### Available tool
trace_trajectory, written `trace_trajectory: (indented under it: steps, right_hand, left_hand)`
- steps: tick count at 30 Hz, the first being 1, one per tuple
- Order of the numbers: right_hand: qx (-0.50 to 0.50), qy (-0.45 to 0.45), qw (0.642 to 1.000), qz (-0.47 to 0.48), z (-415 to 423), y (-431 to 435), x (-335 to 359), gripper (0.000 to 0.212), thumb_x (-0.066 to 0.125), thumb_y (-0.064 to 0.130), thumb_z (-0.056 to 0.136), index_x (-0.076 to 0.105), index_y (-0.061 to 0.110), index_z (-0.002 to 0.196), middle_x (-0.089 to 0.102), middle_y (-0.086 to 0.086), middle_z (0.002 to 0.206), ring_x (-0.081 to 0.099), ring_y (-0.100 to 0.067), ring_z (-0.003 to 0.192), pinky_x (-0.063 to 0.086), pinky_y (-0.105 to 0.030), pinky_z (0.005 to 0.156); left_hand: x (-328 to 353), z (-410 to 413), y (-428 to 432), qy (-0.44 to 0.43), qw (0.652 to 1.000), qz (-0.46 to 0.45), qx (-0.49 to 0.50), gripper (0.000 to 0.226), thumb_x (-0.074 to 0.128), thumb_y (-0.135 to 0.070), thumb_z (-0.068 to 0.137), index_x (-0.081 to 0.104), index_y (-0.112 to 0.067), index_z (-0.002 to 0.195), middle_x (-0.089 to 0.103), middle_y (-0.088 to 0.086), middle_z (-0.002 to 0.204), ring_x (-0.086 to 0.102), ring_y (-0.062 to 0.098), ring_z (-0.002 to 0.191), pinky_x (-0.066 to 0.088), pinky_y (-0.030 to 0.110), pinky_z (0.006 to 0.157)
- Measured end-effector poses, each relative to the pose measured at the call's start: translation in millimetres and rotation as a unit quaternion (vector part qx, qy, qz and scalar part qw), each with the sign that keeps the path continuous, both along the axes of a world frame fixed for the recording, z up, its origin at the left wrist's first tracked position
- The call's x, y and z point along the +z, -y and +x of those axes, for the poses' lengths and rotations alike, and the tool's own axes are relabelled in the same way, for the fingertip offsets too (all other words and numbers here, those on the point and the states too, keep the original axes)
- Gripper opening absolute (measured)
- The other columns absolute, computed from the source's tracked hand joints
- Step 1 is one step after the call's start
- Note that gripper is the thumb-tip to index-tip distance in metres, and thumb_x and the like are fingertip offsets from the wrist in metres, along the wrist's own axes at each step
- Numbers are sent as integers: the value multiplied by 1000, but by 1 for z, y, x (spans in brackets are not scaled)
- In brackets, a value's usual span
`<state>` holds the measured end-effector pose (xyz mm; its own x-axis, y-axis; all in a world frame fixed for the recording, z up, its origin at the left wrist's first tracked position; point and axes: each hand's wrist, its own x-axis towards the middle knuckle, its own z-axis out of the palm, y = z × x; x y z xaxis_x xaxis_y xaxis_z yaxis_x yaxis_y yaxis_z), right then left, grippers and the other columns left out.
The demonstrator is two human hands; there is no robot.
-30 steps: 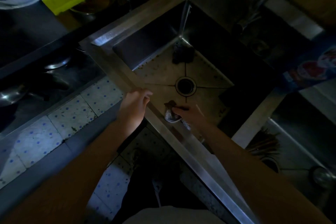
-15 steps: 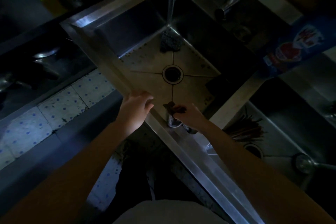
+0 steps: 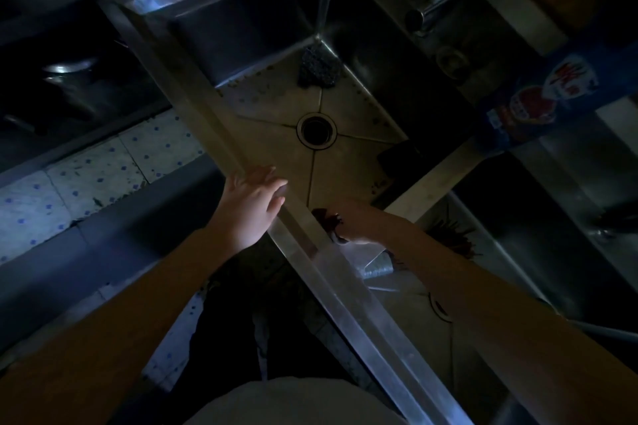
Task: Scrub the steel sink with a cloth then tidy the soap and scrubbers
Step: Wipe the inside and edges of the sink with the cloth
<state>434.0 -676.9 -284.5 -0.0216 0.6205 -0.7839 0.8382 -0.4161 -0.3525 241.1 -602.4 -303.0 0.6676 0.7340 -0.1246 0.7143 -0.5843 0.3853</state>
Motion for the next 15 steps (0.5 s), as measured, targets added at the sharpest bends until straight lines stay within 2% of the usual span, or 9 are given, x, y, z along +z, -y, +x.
trace_trajectory:
  steps: [1,3,5,7,9,11,13,15]
  right_hand:
    - [-1,2,1000,-3,3,0,1,23,49,-8,83,63,-6,101,58,-14,82,44,-10,54,33,-14,41]
    - [-2,15,1000,1,13,-1,2,29,48,-5,86,59,-6,113,63,-16,100,48,-12,63,37,-12,45]
    - [-5,44,999,27,26,-1,1,33,52,2,87,58,-1,119,63,-16,115,55,-19,80,38,-17,54]
    - [-12,77,996,51,40,-2,-1,33,54,7,89,57,1,122,60,-17,120,58,-26,96,32,-16,54]
    - [-24,108,992,61,53,-6,-3,34,53,7,90,55,1,123,57,-19,124,55,-33,112,31,-20,58]
    - [-7,139,988,65,64,-11,-3,31,53,8,90,56,0,120,59,-20,117,56,-35,108,33,-25,66]
    - [37,165,984,59,75,-16,-1,24,54,10,91,56,0,113,59,-20,105,60,-32,92,35,-24,57]
    - [71,197,976,58,85,-22,0,23,54,14,93,55,0,110,60,-18,105,60,-28,85,35,-26,54]
  left_hand:
    - [1,0,0,1,1000,0,-1,32,52,-26,92,56,-18,123,46,5,140,42,22,128,28,46,103]
    - [2,1,0,-4,1000,-6,-2,34,51,-28,93,53,-19,126,44,4,142,40,22,129,27,45,104]
    - [3,2,0,-10,1000,-16,-3,36,48,-30,94,51,-20,129,40,3,145,38,22,131,26,45,106]
    - [5,3,1,-8,1000,-24,-7,37,47,-30,94,50,-21,130,39,3,146,35,21,133,24,45,107]
    - [6,4,1,-6,1000,-25,-11,37,47,-30,94,50,-21,130,38,3,146,32,19,135,22,45,107]
    - [6,3,0,-5,1000,-24,-11,36,47,-30,94,50,-21,130,38,2,146,31,18,136,22,45,107]
    - [7,3,-1,-5,1000,-22,-11,36,47,-30,94,50,-21,129,39,2,146,31,18,135,22,45,107]
    - [7,3,-2,-3,1000,-21,-10,36,47,-29,94,50,-20,129,39,3,146,31,19,135,22,45,107]
